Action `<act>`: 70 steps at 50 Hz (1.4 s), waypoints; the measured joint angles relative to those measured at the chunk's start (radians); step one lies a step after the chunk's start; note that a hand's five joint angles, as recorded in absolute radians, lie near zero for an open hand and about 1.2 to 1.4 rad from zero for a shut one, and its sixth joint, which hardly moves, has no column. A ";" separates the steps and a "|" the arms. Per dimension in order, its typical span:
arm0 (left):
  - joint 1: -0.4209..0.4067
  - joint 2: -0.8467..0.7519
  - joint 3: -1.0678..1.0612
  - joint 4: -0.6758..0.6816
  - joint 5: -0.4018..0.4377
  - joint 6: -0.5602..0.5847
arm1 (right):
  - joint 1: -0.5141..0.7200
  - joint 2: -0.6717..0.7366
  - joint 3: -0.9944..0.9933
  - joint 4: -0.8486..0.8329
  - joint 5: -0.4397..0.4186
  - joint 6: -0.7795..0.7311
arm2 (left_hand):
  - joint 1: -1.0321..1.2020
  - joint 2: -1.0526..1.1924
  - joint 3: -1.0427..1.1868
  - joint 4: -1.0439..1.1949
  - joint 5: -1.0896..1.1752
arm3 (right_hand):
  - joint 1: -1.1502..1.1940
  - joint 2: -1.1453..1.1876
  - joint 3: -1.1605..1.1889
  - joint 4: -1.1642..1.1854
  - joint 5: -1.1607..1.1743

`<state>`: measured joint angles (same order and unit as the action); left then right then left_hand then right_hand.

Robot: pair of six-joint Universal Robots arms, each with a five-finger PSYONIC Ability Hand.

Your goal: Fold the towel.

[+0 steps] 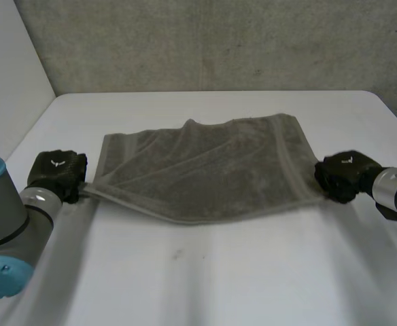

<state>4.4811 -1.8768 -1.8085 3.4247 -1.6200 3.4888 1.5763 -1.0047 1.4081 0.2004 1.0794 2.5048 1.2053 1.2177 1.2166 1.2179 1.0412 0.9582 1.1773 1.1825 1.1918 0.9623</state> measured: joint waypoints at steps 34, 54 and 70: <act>-0.003 0.083 0.058 -0.386 0.044 0.190 | 0.004 -0.156 -0.014 0.335 0.207 -0.281 | 0.001 0.000 0.000 0.000 0.000 | 0.000 0.000 0.002 0.000 0.021; -0.042 -0.395 0.576 -0.296 0.005 0.179 | 0.158 0.239 -0.447 -0.076 0.320 -0.125 | 0.002 0.000 0.000 0.000 0.000 | 0.000 0.000 0.003 0.000 0.024; -0.075 -0.576 0.847 -0.285 -0.044 0.184 | 0.200 0.440 -0.693 -0.126 0.344 -0.130 | -0.419 -0.430 -0.425 -0.407 -0.401 | -0.393 -0.454 -0.457 -0.465 -0.383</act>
<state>4.4065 -2.4524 -0.9612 3.1399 -1.6640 3.6727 1.7763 -0.5649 0.7150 0.0740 1.4233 2.3749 0.7859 0.7879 0.7916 0.8114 0.6403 0.5652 0.7228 0.7259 0.7270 0.5792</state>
